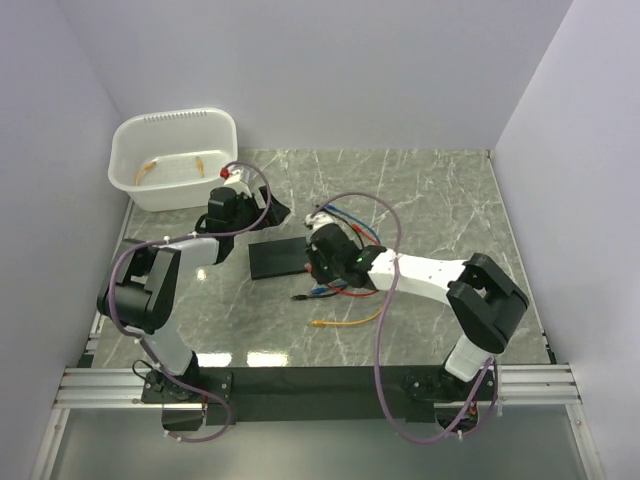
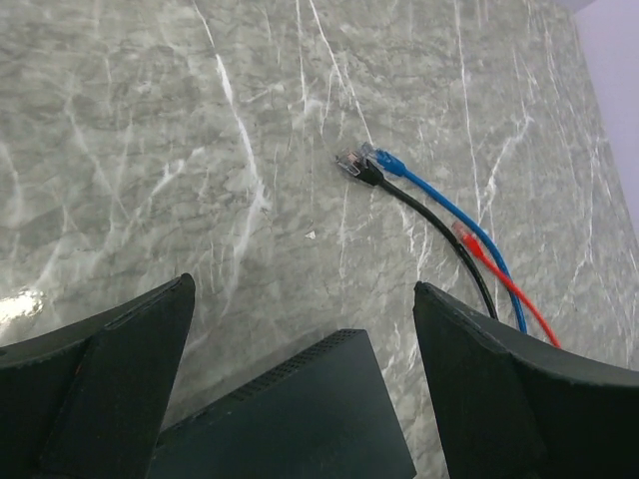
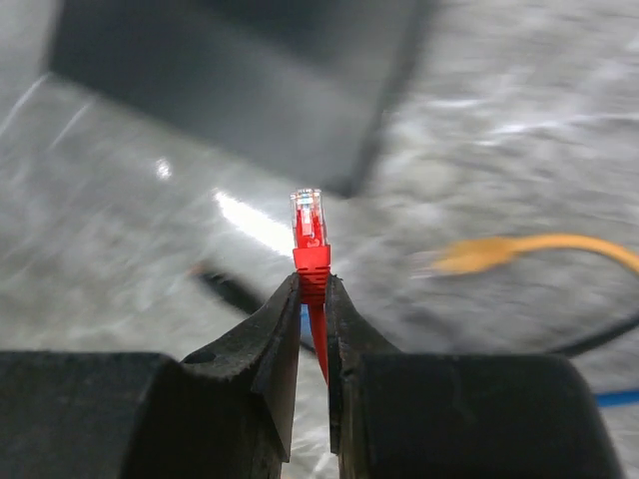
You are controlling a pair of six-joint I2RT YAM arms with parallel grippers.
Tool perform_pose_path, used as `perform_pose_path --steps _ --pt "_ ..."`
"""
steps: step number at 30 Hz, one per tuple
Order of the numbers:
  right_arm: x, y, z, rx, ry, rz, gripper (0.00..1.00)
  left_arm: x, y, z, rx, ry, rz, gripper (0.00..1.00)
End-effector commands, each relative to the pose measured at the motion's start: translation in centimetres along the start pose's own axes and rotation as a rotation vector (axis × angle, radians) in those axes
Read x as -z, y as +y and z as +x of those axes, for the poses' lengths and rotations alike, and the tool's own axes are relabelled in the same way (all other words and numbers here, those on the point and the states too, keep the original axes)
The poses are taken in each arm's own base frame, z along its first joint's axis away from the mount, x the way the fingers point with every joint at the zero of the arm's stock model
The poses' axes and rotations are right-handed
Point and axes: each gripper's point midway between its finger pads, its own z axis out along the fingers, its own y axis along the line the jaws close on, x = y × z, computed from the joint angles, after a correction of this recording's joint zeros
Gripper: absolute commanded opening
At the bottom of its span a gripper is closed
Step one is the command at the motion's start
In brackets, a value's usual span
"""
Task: Insert the plug into the switch port
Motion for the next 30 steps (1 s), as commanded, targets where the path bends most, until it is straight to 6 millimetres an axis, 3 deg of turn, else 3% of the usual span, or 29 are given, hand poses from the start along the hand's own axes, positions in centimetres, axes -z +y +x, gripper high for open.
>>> perform_pose_path --steps 1,4,9,14,18,22,24,25,29,30 --pt "0.9 -2.4 -2.4 -0.109 -0.069 0.042 0.00 -0.8 -0.7 -0.7 -0.026 0.005 0.048 0.97" --pt "0.8 -3.3 -3.5 -0.121 -0.077 0.061 0.00 -0.9 0.6 -0.1 0.000 0.009 -0.010 0.95" --pt "-1.1 -3.8 -3.0 -0.112 -0.015 0.106 0.00 0.0 2.5 1.2 0.057 0.012 -0.110 0.92" --pt "-3.3 -4.6 -3.4 -0.101 0.027 0.181 0.00 2.2 4.7 1.5 0.117 -0.016 -0.264 0.92" --pt "-4.3 -5.2 -4.0 -0.088 0.042 0.231 0.00 4.0 4.5 0.9 0.149 -0.045 -0.298 0.92" --pt "-5.0 -4.7 -4.8 -0.075 0.047 0.218 0.00 5.8 5.1 1.0 0.175 -0.068 -0.355 0.92" --pt "-5.1 -4.2 -5.1 -0.069 0.046 0.200 0.00 6.8 5.5 2.3 0.195 -0.060 -0.360 0.93" --pt "-5.3 -3.8 -5.4 -0.062 0.042 0.181 0.00 7.3 5.1 2.1 0.201 -0.074 -0.346 0.93" --pt "-6.1 -1.7 -6.1 -0.026 0.045 0.125 0.00 9.3 5.4 4.3 0.248 -0.051 -0.357 0.93" --pt "-6.4 -1.2 -6.1 -0.014 0.050 0.110 0.00 9.8 5.1 4.0 0.262 -0.071 -0.354 0.93"
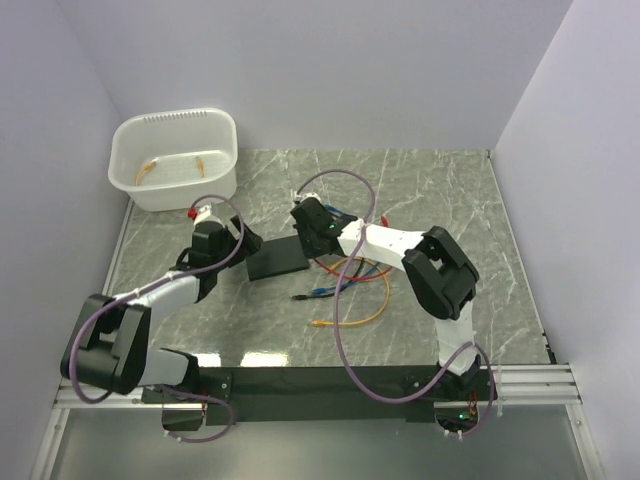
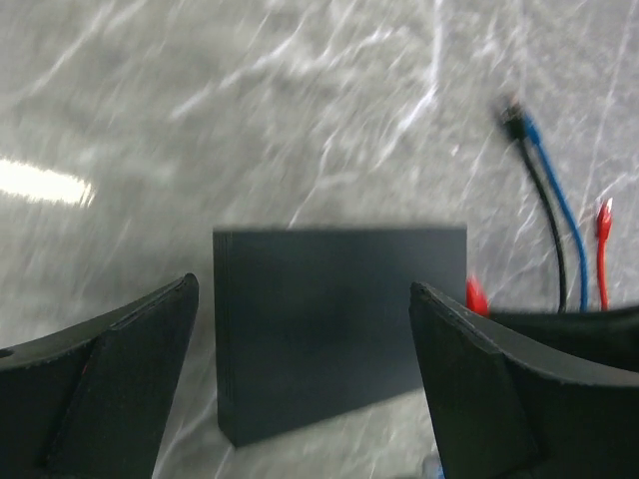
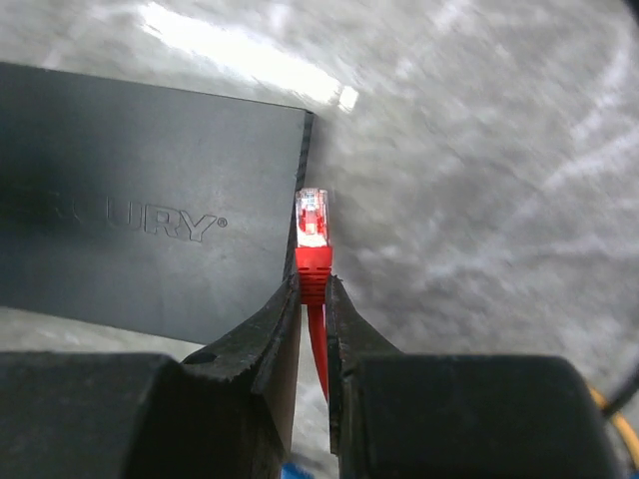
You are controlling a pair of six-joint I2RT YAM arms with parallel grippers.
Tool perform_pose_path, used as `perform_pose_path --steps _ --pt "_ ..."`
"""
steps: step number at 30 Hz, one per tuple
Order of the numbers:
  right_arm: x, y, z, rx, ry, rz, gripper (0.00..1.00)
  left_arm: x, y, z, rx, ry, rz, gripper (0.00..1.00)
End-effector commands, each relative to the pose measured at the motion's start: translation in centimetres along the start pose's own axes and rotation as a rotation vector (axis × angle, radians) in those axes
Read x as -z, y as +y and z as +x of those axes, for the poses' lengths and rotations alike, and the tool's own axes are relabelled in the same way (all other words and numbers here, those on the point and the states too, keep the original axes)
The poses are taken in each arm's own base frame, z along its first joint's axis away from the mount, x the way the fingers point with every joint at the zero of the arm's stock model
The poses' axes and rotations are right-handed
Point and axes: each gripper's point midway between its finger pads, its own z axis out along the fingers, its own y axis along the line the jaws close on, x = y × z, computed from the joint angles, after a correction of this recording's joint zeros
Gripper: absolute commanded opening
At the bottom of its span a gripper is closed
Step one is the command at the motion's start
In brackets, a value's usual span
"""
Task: Insert the plug into the switch port
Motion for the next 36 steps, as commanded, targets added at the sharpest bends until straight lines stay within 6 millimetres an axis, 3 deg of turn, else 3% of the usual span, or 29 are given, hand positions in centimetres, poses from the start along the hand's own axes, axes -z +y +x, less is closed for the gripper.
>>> perform_pose_path --steps 1,5,11,16,20,21,25,28,29,31,32,33,35,36 --pt "-0.1 3.4 -2.1 0.047 -0.035 -0.085 0.00 1.6 0.6 0.1 0.067 -0.021 -0.018 0.93" --pt "-0.8 5.9 -2.7 0.068 -0.031 -0.152 0.00 3.0 1.4 1.4 0.097 -0.001 -0.028 0.93" --pt "-1.6 9.5 -3.7 0.123 -0.049 -0.223 0.00 4.9 1.3 2.3 0.144 0.025 0.001 0.94" --pt "-2.1 6.3 -4.8 0.125 -0.069 -0.036 0.00 6.9 0.0 1.1 0.152 -0.001 0.042 0.95" --pt "-0.5 2.1 -6.3 0.066 -0.138 0.055 0.00 7.7 -0.6 -1.2 0.123 -0.109 0.072 0.99" --pt "0.8 1.2 -6.2 0.057 -0.155 0.064 0.00 7.8 -1.2 -2.1 0.116 -0.149 0.098 0.99" --pt "3.4 0.2 -6.0 0.046 -0.202 0.069 0.00 7.0 -2.0 -4.0 0.076 -0.215 0.136 0.99" --pt "5.2 1.8 -4.5 0.054 -0.207 -0.017 0.00 5.6 -2.2 -5.4 0.051 -0.231 0.129 0.99" --pt "5.5 2.3 -3.9 0.058 -0.205 -0.041 0.00 5.1 -1.2 -6.4 0.070 -0.242 0.112 0.99" --pt "6.5 4.4 -2.4 0.079 -0.206 -0.118 0.00 3.3 1.2 -6.3 0.141 -0.177 0.112 0.99" --pt "6.8 5.1 -1.9 0.084 -0.206 -0.139 0.00 3.0 1.0 -7.4 0.171 -0.204 0.155 0.99" --pt "7.2 6.3 -0.8 0.098 -0.196 -0.180 0.00 1.7 1.7 -6.0 0.184 -0.146 0.150 0.99" --pt "7.5 7.5 0.0 0.105 -0.194 -0.209 0.00 0.9 2.7 -7.1 0.173 -0.162 0.157 0.99" --pt "7.4 8.4 0.8 0.112 -0.177 -0.227 0.00 0.2 3.3 -6.5 0.169 -0.141 0.144 0.99"
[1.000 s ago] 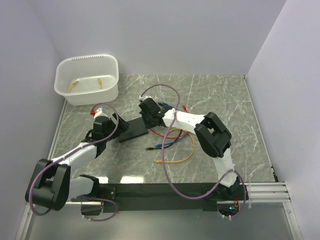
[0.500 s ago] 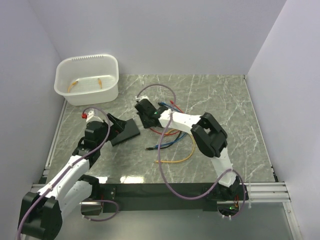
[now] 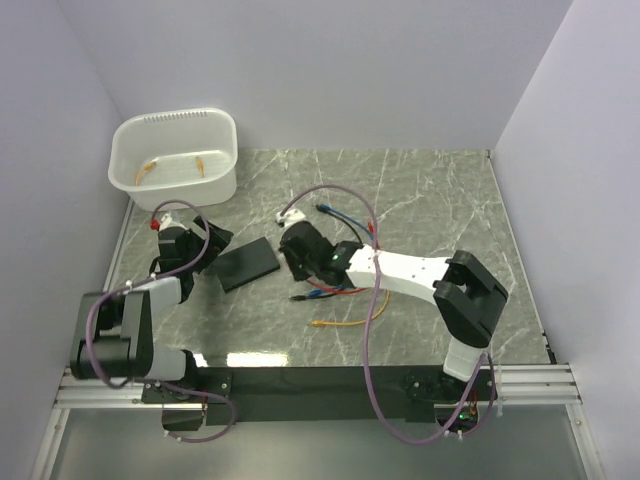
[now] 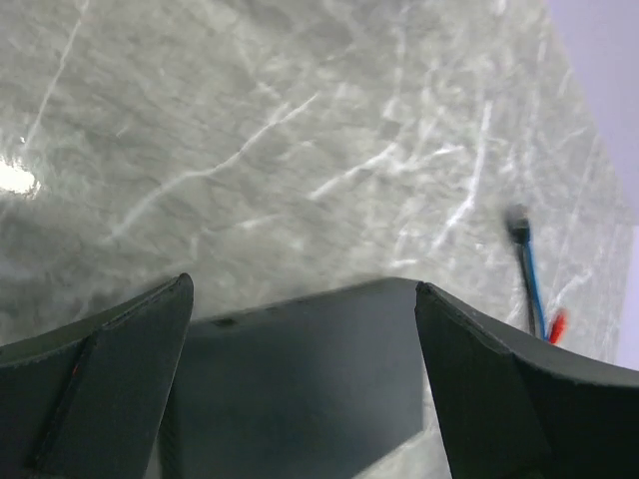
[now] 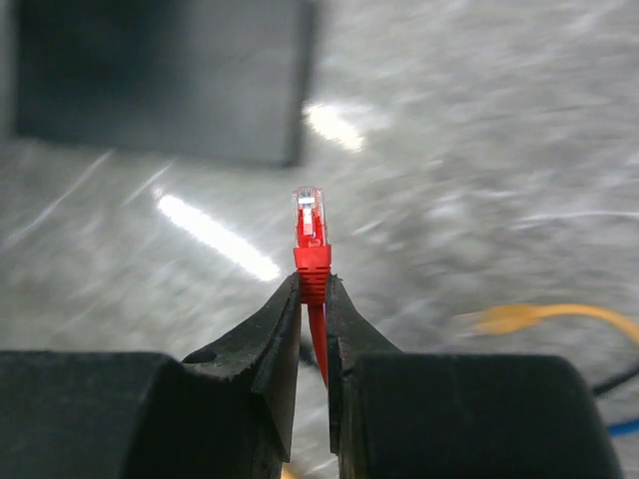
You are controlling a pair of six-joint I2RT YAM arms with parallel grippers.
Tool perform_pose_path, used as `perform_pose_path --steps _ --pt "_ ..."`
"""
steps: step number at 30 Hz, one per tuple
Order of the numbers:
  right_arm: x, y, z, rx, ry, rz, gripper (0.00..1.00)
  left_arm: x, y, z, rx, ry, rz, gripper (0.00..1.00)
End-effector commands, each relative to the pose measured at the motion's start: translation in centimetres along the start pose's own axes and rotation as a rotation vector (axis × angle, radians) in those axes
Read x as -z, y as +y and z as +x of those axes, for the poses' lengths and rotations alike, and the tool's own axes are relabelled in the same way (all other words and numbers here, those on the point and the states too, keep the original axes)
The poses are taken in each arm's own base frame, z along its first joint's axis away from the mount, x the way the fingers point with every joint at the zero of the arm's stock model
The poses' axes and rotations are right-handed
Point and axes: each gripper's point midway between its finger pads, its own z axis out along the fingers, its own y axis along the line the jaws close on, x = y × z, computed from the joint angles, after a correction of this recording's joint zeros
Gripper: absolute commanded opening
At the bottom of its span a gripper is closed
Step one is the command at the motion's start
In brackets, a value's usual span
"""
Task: Insert the plug into the switch port
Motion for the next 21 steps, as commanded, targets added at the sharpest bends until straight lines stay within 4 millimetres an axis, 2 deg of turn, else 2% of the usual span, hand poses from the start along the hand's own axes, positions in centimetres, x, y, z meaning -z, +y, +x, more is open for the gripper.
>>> perform_pose_path --steps 1,4,8,15,21 --pt "0.4 3.5 0.0 -0.011 -0.032 -0.101 0.00 -1.2 -3.5 -2.0 -0.047 -0.018 0.175 0.99" --pt "-0.2 4.6 0.8 -0.003 -0.011 -0.116 0.00 -2.1 -3.3 -1.2 -0.059 0.041 0.187 0.99" --pt "-1.4 5.1 1.5 0.017 0.027 -0.110 0.00 -2.1 -2.9 -0.2 -0.046 0.072 0.190 0.99" --pt "-2.8 5.2 3.3 0.028 0.085 -0.098 0.00 -0.1 -3.1 1.0 -0.020 0.097 0.219 0.99" --pt "-2.7 4.8 3.9 0.035 0.089 -0.080 0.00 2.1 -1.5 3.9 0.034 0.156 0.193 0.99"
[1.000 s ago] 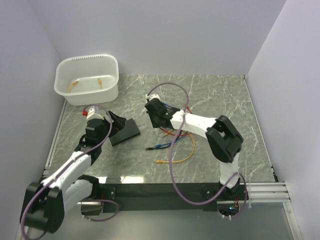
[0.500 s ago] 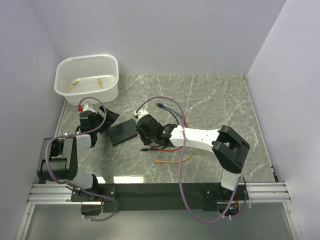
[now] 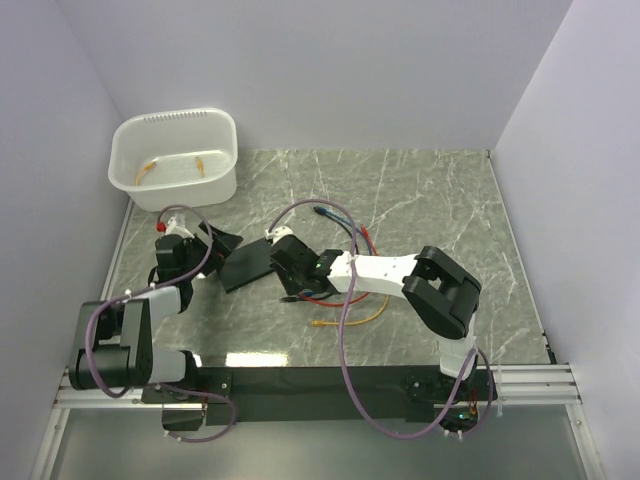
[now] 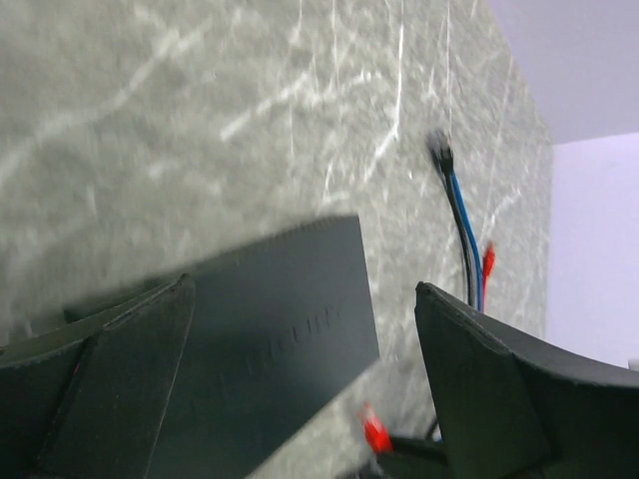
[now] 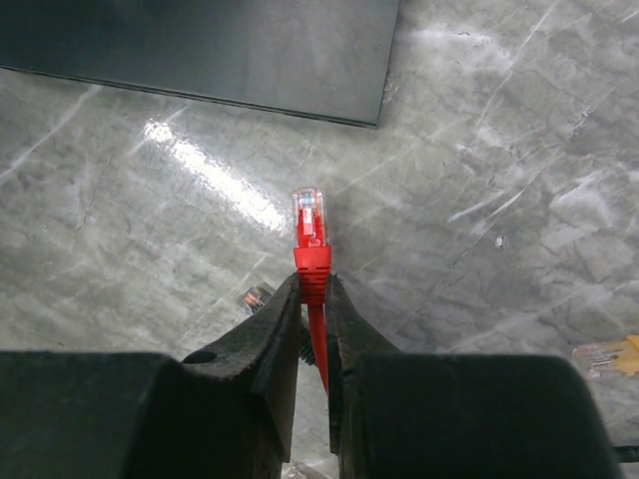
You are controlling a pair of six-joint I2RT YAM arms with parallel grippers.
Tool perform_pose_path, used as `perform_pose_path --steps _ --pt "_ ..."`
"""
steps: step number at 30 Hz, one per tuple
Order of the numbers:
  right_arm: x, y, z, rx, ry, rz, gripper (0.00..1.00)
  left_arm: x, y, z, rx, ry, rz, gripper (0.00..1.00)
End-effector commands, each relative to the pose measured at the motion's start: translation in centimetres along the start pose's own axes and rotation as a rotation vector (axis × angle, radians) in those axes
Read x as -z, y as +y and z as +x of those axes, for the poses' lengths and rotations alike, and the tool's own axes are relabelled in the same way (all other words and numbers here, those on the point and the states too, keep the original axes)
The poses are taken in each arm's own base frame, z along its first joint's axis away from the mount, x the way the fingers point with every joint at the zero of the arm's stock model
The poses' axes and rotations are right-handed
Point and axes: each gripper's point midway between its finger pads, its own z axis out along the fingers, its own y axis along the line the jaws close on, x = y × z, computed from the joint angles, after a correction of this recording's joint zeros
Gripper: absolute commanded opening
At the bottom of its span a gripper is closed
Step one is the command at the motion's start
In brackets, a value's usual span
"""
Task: Insert the plug into the switch port
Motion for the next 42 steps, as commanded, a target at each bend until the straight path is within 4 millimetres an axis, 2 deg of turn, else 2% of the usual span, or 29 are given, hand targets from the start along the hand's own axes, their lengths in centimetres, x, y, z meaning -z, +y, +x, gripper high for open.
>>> perform_pose_path --steps 1,7,10,13,15,20,21,23,24,26,27,31,36,42 --pt "0.7 0.6 -1.4 -0.003 -0.043 0.003 0.00 1.4 0.0 2.2 0.050 0.053 0.016 0.99" --pt "2.4 -0.1 -1.4 0.039 -0.065 0.066 0.00 3.4 -0.3 4.0 0.092 0.077 0.017 0.99" --pt "3.7 -0.2 -1.4 0.052 -0.071 0.078 0.00 4.0 -0.7 2.3 0.038 0.010 -0.004 0.99" --pt "5.1 -0.4 -1.5 0.055 -0.090 0.097 0.00 4.1 -1.2 -1.4 -0.007 -0.117 -0.064 0.99" --pt "6.2 -0.5 -1.7 0.051 -0.110 0.100 0.00 4.0 -1.4 -2.6 0.004 -0.160 -0.066 0.99" --pt "8.0 -0.7 -1.1 0.032 -0.115 0.087 0.00 1.9 0.1 -3.2 0.001 -0.183 -0.106 0.99" --pt "8.4 -0.4 -1.2 0.025 -0.123 0.070 0.00 1.4 -0.2 -4.0 -0.007 -0.196 -0.103 0.99" --pt "8.7 -0.1 -0.9 0.013 -0.120 0.050 0.00 0.1 1.3 -4.1 -0.018 -0.178 -0.159 0.99" --pt "8.8 -0.1 -0.8 0.008 -0.120 0.045 0.00 -0.5 0.8 -5.1 -0.028 -0.189 -0.157 0.99" --pt "9.0 0.2 -0.6 0.007 -0.118 0.036 0.00 -1.5 1.9 -5.0 -0.039 -0.163 -0.193 0.99" --pt "9.1 0.2 -0.6 0.006 -0.118 0.035 0.00 -2.0 1.7 -5.4 -0.039 -0.162 -0.192 0.99" --pt "9.0 0.2 -0.2 0.004 -0.108 0.035 0.00 -2.5 2.2 -4.2 -0.003 -0.122 -0.174 0.99" --pt "8.1 0.6 0.6 -0.001 -0.080 0.016 0.00 -1.8 1.9 -3.3 0.000 -0.096 -0.155 0.99" --pt "7.3 1.4 1.0 -0.004 -0.062 -0.012 0.00 -0.6 2.5 0.6 0.090 0.032 -0.165 0.98"
